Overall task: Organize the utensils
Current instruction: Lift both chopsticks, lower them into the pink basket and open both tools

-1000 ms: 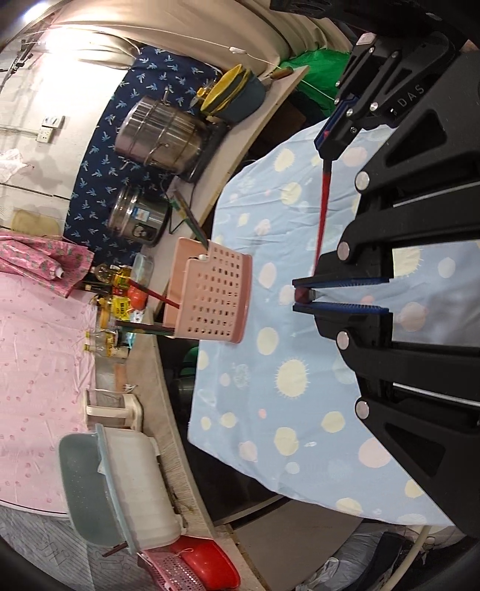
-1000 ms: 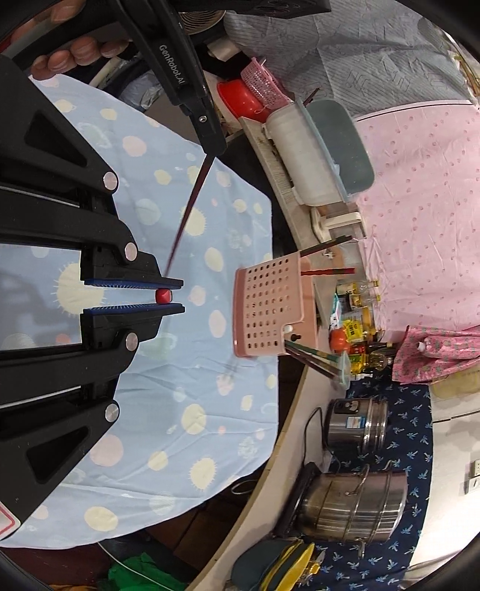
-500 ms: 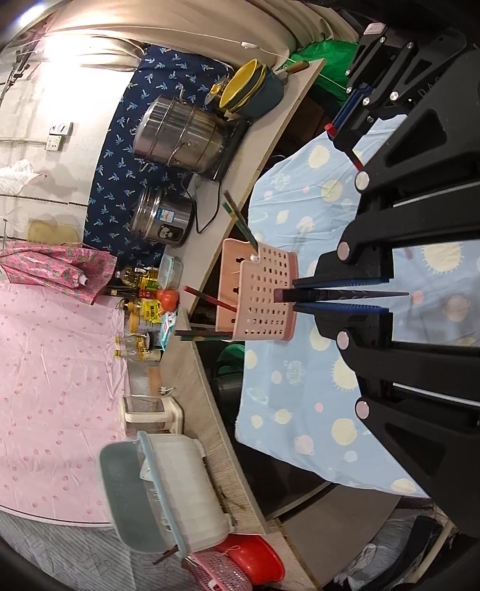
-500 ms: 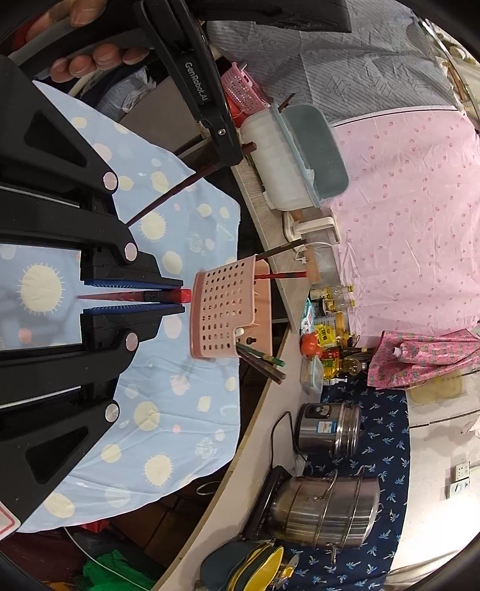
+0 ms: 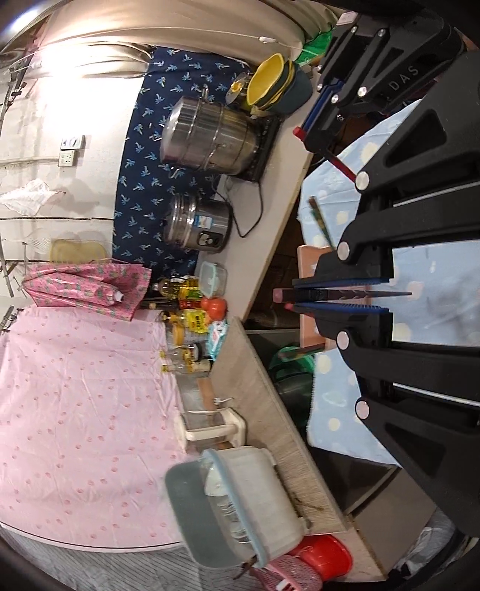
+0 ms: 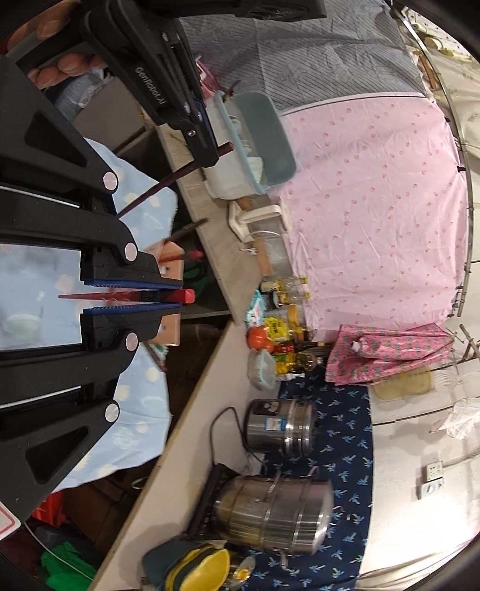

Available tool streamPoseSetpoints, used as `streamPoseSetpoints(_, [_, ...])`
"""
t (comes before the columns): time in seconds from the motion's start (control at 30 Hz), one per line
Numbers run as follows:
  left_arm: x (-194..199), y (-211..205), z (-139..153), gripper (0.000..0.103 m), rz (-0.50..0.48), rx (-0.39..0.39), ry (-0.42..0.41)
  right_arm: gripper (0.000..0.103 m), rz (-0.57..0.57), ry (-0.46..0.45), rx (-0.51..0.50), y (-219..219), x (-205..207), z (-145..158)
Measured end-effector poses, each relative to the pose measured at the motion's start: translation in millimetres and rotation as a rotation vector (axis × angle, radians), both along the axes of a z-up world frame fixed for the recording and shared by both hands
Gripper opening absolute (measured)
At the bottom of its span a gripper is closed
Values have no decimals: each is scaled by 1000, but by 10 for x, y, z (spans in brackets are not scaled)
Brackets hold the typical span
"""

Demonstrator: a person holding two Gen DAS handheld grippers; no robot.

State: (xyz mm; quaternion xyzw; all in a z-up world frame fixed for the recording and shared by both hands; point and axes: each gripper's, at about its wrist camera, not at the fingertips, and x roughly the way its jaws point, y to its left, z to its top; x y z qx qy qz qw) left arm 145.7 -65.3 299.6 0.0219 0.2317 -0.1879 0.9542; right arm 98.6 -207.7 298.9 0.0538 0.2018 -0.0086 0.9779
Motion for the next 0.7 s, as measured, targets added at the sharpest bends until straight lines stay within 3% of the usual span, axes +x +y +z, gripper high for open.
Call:
streamPoseSetpoints(0.3, [531, -269, 291, 7, -1, -14, -65, 7, -31, -84, -46, -44, 599, 373])
streamPoseSetpoints(0.7, [1129, -401, 195, 7, -5, -34, -90, 7, -54, -99, -47, -179, 1247, 254])
